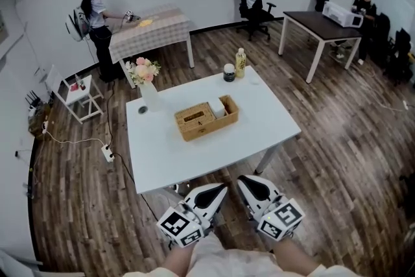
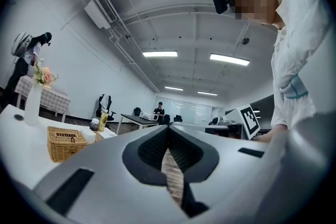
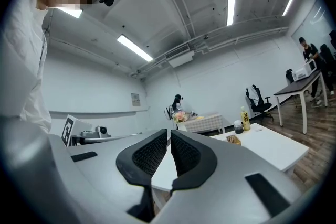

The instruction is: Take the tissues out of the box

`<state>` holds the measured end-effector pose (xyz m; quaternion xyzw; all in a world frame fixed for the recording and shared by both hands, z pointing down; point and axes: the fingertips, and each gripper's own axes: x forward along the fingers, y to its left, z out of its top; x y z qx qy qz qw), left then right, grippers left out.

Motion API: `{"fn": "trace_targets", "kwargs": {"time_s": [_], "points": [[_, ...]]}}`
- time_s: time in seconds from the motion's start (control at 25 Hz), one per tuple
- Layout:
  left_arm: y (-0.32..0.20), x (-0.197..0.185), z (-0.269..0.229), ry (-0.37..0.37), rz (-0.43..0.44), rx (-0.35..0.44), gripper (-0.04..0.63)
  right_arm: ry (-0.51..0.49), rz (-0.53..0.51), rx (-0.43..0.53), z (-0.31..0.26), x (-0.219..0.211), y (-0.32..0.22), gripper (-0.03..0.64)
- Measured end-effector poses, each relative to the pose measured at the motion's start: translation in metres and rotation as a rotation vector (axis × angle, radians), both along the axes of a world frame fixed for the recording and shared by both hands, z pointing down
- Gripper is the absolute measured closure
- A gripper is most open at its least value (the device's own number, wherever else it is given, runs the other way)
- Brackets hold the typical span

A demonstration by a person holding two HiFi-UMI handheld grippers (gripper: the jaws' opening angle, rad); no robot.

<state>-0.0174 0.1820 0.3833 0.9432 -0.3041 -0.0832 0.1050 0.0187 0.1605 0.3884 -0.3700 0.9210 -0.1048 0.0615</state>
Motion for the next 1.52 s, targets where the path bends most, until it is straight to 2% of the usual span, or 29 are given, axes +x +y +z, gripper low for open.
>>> {"fn": "trace_targets", "kwargs": {"time_s": [0.48, 1.12, 1.52], "points": [[-0.109, -0.053, -0.009, 0.001, 0.020, -0.002, 0.594, 0.004, 0.027, -0.020, -0.002, -0.050, -0.106, 0.577], [-0.203, -0.111, -0.017, 0.039, 0.042, 0.005, 0.594, 0.041, 0.072, -0.029, -0.008, -0.096, -0.201, 0.575], [-0.255, -0.105, 0.000, 0.039, 0.030, -0.036, 0.594, 0.078, 0.051, -0.055, 0.006, -0.091, -0.258, 0.575]]}}
